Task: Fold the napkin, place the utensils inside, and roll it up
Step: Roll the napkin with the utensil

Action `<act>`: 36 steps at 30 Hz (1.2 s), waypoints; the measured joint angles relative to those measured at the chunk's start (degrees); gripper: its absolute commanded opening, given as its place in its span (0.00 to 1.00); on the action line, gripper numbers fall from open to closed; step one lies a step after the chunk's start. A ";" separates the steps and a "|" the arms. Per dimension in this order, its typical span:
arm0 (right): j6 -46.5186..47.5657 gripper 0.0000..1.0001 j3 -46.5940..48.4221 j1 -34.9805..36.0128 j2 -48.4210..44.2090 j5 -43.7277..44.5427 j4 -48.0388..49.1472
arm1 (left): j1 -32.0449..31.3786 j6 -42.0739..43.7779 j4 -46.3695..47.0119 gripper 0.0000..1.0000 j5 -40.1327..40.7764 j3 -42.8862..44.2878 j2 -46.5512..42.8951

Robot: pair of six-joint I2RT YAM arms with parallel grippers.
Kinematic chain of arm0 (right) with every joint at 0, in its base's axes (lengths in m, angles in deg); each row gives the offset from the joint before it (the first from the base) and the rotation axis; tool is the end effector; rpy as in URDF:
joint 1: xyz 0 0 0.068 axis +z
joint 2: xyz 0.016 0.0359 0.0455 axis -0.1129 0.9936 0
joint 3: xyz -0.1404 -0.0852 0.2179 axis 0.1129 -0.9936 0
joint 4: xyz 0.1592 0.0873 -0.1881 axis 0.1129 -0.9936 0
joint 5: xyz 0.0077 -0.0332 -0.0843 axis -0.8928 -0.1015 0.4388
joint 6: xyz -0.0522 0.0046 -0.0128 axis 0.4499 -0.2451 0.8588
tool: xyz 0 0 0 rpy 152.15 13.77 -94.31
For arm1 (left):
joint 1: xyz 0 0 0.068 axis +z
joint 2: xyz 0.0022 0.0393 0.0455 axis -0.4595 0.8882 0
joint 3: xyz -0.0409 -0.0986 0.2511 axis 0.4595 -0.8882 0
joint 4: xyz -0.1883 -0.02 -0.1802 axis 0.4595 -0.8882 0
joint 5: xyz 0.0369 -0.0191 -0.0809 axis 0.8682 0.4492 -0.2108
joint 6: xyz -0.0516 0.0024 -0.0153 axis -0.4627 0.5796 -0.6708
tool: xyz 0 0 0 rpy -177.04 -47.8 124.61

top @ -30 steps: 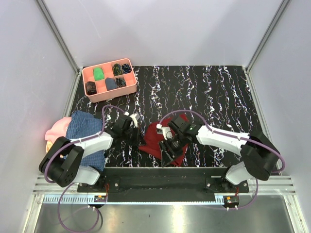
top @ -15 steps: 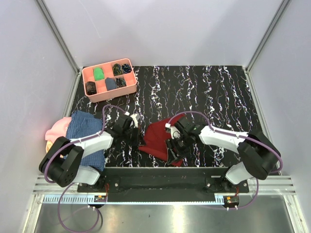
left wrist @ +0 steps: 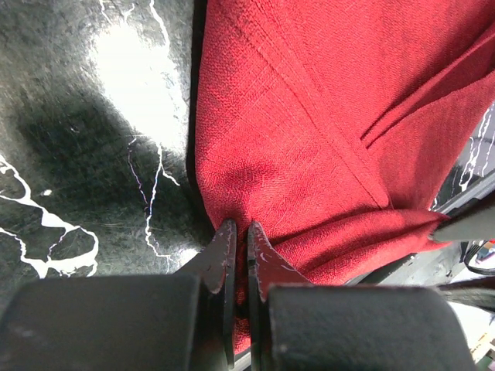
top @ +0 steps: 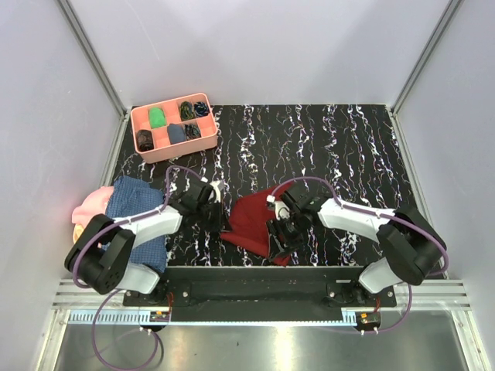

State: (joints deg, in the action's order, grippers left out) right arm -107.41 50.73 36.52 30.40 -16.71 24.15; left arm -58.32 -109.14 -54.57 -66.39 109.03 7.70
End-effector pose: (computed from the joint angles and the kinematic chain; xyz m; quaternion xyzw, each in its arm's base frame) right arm 0.1747 0.1899 0.1606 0.2277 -0.9177 -0.3249 0.0216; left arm 0.2040 -0.1365 0.1472 0.0344 0.9414 -0.2938 0.1619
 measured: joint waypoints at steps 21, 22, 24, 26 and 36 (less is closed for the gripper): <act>11.45 0.61 11.47 22.67 2.40 36.09 11.67 | 0.02 0.81 -5.27 0.00 -2.95 7.04 7.67; 11.80 0.61 11.19 23.04 3.28 36.39 12.57 | 0.02 0.87 -5.40 0.00 -2.97 7.15 7.72; 12.24 0.61 10.60 23.39 4.70 36.83 13.94 | 0.02 1.05 -5.60 0.00 -2.99 7.30 7.82; 12.46 0.61 9.92 23.39 5.99 37.33 15.19 | 0.02 1.11 -5.62 0.00 -2.99 7.32 7.82; 11.89 0.60 8.31 23.41 10.67 38.93 18.51 | 0.02 1.29 -6.01 0.00 -3.34 7.69 7.96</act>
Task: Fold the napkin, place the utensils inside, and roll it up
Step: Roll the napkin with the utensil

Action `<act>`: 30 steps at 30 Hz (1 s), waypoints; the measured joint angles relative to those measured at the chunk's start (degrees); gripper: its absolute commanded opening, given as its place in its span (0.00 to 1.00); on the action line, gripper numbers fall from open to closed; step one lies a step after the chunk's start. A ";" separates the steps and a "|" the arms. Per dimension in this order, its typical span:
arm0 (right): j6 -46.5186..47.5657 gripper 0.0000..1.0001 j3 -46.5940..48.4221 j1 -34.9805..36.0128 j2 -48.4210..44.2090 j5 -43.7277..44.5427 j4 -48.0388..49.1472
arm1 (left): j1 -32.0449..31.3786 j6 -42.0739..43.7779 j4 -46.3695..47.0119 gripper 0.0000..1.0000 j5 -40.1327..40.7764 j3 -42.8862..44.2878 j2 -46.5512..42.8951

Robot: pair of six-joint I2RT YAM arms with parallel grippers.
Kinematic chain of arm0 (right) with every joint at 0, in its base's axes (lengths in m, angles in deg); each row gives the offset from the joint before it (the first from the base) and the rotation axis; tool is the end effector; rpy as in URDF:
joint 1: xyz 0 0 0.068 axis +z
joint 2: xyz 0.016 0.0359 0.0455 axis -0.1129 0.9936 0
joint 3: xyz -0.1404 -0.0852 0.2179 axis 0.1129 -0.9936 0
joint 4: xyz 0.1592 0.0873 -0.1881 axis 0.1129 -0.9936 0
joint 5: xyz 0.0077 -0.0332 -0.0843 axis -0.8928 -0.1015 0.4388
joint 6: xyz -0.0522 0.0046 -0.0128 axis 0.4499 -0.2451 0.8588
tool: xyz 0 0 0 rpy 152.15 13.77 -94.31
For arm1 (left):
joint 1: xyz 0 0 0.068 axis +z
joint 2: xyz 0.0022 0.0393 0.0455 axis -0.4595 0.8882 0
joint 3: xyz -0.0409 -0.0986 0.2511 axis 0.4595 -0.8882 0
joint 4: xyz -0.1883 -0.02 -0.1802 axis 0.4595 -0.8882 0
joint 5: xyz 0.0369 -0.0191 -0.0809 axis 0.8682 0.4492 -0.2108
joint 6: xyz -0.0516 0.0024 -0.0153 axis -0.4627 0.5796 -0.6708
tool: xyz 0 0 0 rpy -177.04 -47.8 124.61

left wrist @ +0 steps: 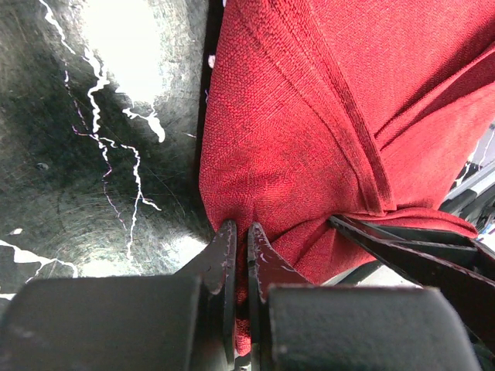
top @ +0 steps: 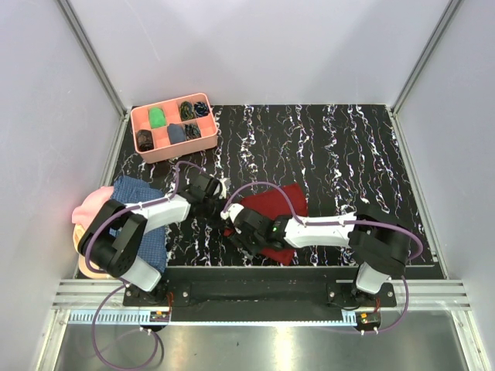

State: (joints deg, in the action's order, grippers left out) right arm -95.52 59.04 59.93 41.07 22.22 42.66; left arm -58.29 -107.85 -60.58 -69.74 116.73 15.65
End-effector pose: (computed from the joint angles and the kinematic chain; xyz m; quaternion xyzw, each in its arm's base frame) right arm 0.1353 0.3018 0.1585 -0.4473 0.8426 0.1479 0.2611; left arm 0.2249 -0.1511 0.1449 0.0427 0.9503 -0.2903 0.1041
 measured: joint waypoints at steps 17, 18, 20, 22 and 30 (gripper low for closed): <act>-5.16 0.10 -1.31 -1.20 0.48 -6.56 4.61 | 3.87 0.70 -3.23 0.59 4.48 -1.40 -10.60; -5.29 0.10 -1.62 -1.62 0.35 -7.63 4.94 | 4.26 0.70 -3.39 0.59 5.05 -1.77 -11.91; -5.55 0.10 -2.71 -3.21 -0.09 -10.86 6.19 | 4.96 0.35 -3.37 0.60 6.75 -2.93 -14.58; -5.95 0.10 -3.76 -5.22 -0.50 -14.62 7.19 | 5.33 0.09 -3.30 0.61 8.57 -4.61 -16.57; -5.88 0.10 -4.79 -12.41 0.52 -29.99 6.62 | 5.49 -0.11 1.25 0.63 9.25 -13.77 -26.71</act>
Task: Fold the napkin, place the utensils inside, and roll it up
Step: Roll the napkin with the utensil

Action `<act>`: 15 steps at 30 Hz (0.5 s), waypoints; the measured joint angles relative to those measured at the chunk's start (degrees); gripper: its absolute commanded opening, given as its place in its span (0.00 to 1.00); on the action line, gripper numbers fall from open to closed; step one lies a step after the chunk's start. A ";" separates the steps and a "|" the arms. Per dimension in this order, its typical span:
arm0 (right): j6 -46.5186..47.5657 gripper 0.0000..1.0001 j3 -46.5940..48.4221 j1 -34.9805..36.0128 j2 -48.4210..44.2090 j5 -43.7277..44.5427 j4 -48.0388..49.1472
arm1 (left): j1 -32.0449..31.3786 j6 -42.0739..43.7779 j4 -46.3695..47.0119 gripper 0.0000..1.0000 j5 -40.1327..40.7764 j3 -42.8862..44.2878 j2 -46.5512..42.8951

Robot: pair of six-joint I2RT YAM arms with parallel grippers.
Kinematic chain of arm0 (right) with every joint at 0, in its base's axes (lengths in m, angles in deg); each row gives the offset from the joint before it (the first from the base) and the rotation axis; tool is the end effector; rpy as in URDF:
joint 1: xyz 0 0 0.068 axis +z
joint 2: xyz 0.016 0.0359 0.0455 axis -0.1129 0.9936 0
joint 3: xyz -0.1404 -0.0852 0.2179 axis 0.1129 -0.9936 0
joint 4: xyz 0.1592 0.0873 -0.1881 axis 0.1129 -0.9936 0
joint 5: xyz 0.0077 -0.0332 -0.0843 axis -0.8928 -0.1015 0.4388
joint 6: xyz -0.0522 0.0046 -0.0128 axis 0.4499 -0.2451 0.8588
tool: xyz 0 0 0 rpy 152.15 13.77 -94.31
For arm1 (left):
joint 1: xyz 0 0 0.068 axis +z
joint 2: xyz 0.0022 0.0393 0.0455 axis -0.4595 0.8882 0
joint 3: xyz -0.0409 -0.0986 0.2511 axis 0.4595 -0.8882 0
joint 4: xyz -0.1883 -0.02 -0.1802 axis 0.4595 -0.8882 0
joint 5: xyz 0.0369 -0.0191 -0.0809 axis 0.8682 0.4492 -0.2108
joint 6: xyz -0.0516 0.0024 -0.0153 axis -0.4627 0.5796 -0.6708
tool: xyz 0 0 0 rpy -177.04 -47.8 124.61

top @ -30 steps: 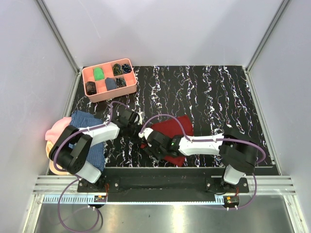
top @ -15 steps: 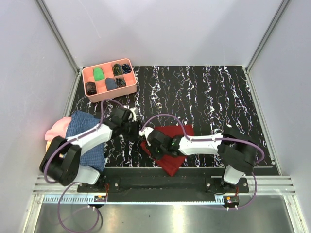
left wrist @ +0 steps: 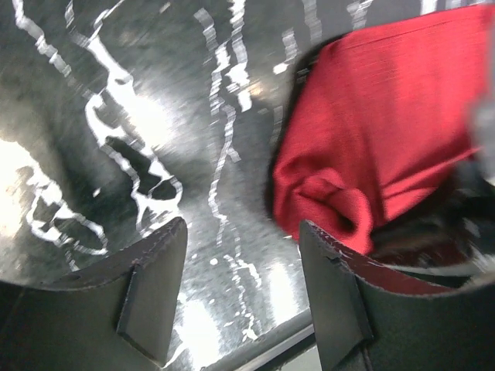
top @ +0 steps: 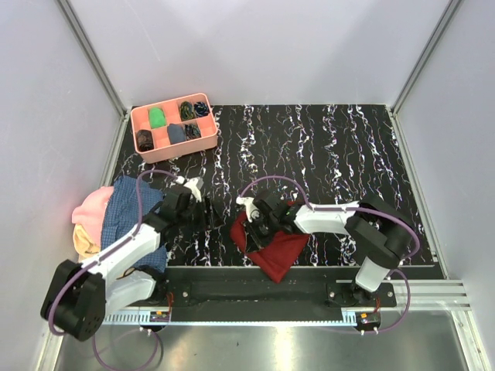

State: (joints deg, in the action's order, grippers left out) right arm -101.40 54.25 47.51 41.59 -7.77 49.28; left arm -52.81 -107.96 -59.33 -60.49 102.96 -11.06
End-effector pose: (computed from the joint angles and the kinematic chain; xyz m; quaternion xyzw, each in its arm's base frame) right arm 0.1764 0.2681 0.1426 -0.3743 0.8528 0.3392 0.1326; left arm 0.1783 -0.0943 0.1765 -0.0076 0.9262 -0.2709 0.2623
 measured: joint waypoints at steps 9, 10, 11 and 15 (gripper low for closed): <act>1.14 0.08 1.86 -6.08 5.95 -15.19 0.39 | -3.21 0.02 13.16 0.65 -4.35 -2.80 -1.09; 1.27 0.08 2.12 -6.56 6.62 -16.46 0.35 | -3.74 0.02 14.32 0.65 -4.55 -2.80 -0.13; 1.33 0.08 2.38 -6.95 7.19 -17.59 0.28 | -4.17 0.02 15.30 0.65 -4.66 -2.80 0.85; 1.75 0.07 3.21 -8.15 9.03 -21.00 0.04 | -5.25 -0.04 18.14 0.66 -4.81 -2.80 4.70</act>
State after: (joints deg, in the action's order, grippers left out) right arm -99.65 57.47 39.36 50.62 -28.77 49.33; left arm -58.05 -108.00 -41.19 -65.30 100.16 -6.36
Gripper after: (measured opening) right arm 0.182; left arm 0.654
